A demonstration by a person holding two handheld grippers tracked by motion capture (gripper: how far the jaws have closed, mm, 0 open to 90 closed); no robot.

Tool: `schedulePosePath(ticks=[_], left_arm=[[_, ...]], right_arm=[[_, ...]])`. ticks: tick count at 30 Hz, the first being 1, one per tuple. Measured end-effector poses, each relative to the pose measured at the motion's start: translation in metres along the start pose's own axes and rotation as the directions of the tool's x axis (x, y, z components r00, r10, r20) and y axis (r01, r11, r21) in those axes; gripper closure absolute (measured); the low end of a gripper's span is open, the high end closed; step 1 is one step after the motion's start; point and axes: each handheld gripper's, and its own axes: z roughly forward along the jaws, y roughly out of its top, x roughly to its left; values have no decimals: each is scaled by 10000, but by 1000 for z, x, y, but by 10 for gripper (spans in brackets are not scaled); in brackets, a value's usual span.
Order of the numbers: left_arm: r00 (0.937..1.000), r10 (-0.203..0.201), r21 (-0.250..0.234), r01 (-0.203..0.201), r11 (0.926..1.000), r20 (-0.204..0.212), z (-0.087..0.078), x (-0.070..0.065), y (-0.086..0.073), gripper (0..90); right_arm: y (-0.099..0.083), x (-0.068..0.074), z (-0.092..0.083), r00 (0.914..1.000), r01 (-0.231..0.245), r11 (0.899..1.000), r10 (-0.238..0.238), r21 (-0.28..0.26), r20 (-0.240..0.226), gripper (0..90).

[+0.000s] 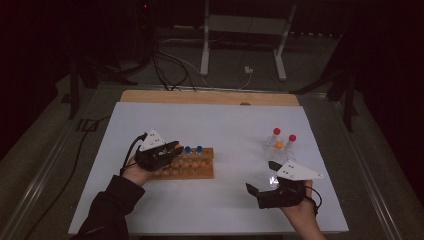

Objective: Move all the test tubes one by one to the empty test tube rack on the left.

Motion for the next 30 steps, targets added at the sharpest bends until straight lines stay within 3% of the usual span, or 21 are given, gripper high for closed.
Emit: schedulePosePath(ticks=[6,10,21,23,30], left_arm=[[9999,136,149,-135,9998,-62,0,-1,1,714],[9998,2,295,-7,9996,177,1,-1,3,691],[9976,-179,-31,181,9998,662,-23,-2,9,184],[9976,-177,20,176,9998,669,-29,-4,11,126],[9910,-129,-155,151,9998,1330,-44,-13,12,19]], right_arm=[[1,-1,-1,10000,3,10000,-3,-48,-17,0],[2,-1,-2,10000,11,10000,-12,-55,-26,0],[10,-20,-16,9993,-108,9995,118,-296,341,0],[10,-28,-19,9986,-242,9992,256,-308,472,0],[9,-58,-21,9917,-644,9978,657,-159,1101,0]])
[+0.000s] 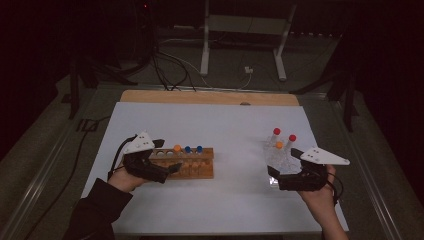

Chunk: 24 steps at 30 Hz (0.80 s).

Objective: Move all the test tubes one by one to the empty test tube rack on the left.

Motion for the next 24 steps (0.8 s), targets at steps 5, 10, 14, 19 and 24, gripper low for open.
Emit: schedulePosePath(ticks=[5,10,14,19,24], left_arm=[[9997,176,-182,-172,9997,184,-6,-7,-3,15],[9990,347,-154,-343,9993,279,-7,-10,-4,15],[9988,348,-165,-342,9993,341,-7,-10,-4,15],[9988,353,-125,-348,9993,352,-7,-10,-6,15],[9986,380,-72,-377,9993,368,-7,-9,-6,15]], right_arm=[[-7,-17,12,9989,-230,9981,206,575,426,0],[-15,-29,24,9964,-425,9937,346,1036,772,79],[-19,-38,35,9949,-522,9905,406,1268,925,181],[-20,-44,48,9938,-498,9856,328,1618,1063,325],[-19,-48,60,9941,-409,9787,197,2014,1064,488]])
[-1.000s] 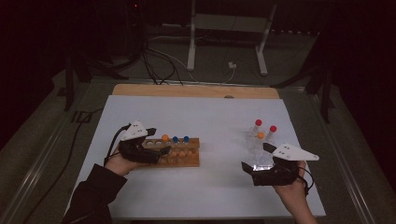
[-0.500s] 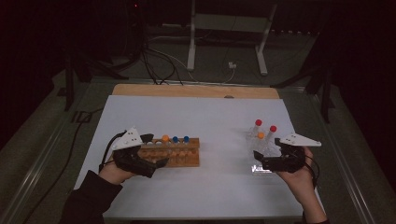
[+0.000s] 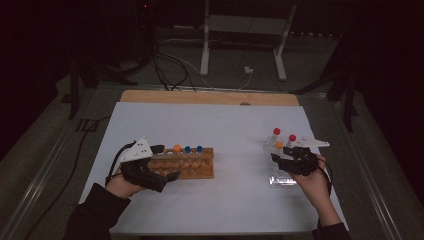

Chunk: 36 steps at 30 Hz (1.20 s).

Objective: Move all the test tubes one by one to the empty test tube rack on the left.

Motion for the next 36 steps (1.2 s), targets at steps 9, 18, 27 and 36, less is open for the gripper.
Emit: schedulePosePath(ticks=[9,18,27,36], left_arm=[[10000,-38,-25,38,10000,-35,-1,2,-1,15],[10000,-38,28,38,10000,-5,0,1,-1,15],[10000,-53,-5,53,10000,42,0,1,0,15],[9997,154,41,-155,9999,180,0,-7,5,15]], right_arm=[[4,-4,11,9997,-110,9996,105,254,222,658],[6,-2,12,9996,-55,9997,48,256,261,744],[13,0,-3,9992,83,9996,-73,-268,394,745],[24,6,-31,9974,374,9938,-306,-1045,660,745]])
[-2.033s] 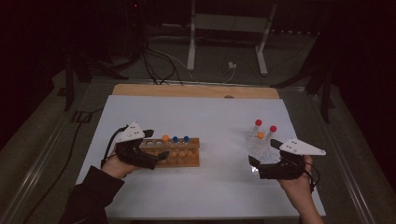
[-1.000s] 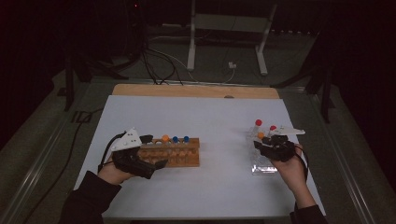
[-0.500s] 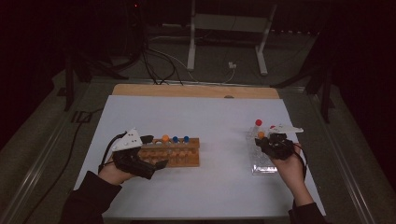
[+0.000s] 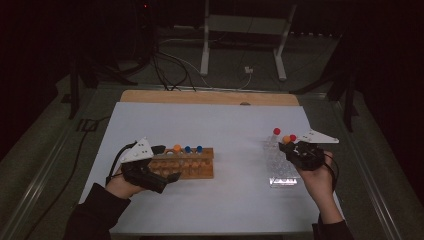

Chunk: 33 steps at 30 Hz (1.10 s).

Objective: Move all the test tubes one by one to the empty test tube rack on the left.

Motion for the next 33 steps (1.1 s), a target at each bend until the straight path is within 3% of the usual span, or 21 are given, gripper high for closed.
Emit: schedulePosePath(ticks=[9,19,26,33], left_arm=[[9992,293,-1,-293,9996,265,5,-11,6,15],[9958,619,67,-625,9980,669,16,-26,11,16],[9924,778,141,-795,9967,955,26,-34,13,16],[9900,800,269,-837,9961,1160,34,-41,13,18]], right_arm=[[6,5,-14,9998,153,9990,-157,-412,-97,745],[3,28,-7,9947,512,9986,-522,-137,-886,745],[-1,56,0,9773,1053,9944,-1018,90,-1855,745],[-6,90,5,9491,1674,9856,-1549,229,-2742,745]])
